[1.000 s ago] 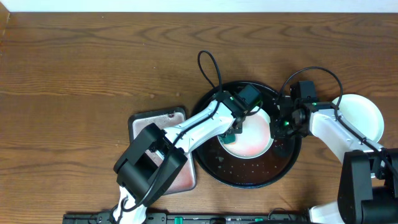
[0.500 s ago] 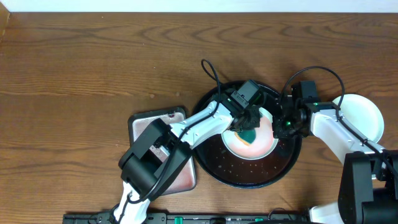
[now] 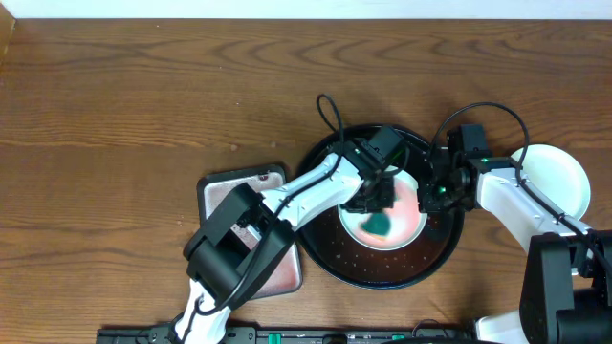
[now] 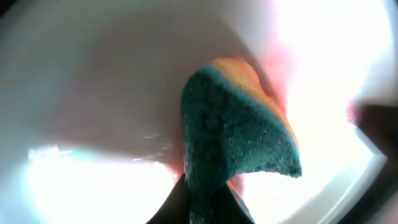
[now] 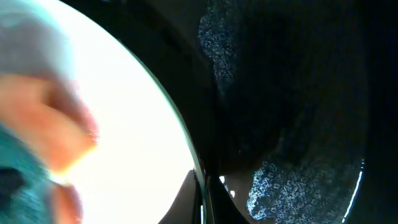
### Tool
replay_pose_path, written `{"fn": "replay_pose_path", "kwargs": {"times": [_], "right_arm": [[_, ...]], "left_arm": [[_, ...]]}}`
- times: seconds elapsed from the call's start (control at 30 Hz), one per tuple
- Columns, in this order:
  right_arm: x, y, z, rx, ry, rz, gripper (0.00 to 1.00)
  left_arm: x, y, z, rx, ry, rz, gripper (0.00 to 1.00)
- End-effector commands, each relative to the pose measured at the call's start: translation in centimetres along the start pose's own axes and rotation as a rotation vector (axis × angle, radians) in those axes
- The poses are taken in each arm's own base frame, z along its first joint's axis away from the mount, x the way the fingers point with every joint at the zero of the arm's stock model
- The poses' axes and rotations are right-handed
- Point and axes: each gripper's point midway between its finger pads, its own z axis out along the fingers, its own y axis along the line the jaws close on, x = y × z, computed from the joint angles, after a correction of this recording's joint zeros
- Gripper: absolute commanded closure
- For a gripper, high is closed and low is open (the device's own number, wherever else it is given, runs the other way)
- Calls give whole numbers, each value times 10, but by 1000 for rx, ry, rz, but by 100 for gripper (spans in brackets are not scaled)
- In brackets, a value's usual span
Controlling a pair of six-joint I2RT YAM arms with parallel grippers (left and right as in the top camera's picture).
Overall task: Clean dirty plates on tray and stack at the side
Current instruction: 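Scrub the second plate with the sponge while right gripper holds rim, then carry the green sponge back into the soapy metal tray with left gripper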
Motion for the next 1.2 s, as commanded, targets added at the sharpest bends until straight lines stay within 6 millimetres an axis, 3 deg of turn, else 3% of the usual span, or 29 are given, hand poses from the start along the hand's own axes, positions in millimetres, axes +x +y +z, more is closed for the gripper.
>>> {"fn": "replay_pose_path", "kwargs": {"times": [0.0,0.17,0.4,0.53,0.67,0.8,0.93,1.07,1.17], "right_arm": [[-1,-6,-2,33,-16,26,99],[-1,-6,-2,34,-16,26,99],[-1,-10,-3,60,-16,27,99],[-3,-10,-3,59,-24,25,99],[-3,-10,-3,57,-23,24,99],[-4,-8,-3,47,-26,17,99],[-7,-8,-3,46,-37,15,99],[-7,-7,-3,43,-39,14,99],[-6,0,-3,0,-35,14,99]], "left_arm": [[-27,89,-7,-389,-152,-25,93],[-39,92,-40,-432,-255,-20,93],[-27,52,-82,-212,-252,-17,93],[-20,46,-119,-144,-282,-23,92],[-4,74,-162,-165,-285,-77,92],[8,127,-196,-274,-289,-178,93],[23,169,-189,-334,-237,-258,92],[40,202,-149,-385,-163,-307,92],[45,215,-128,-387,-155,-328,93]]}}
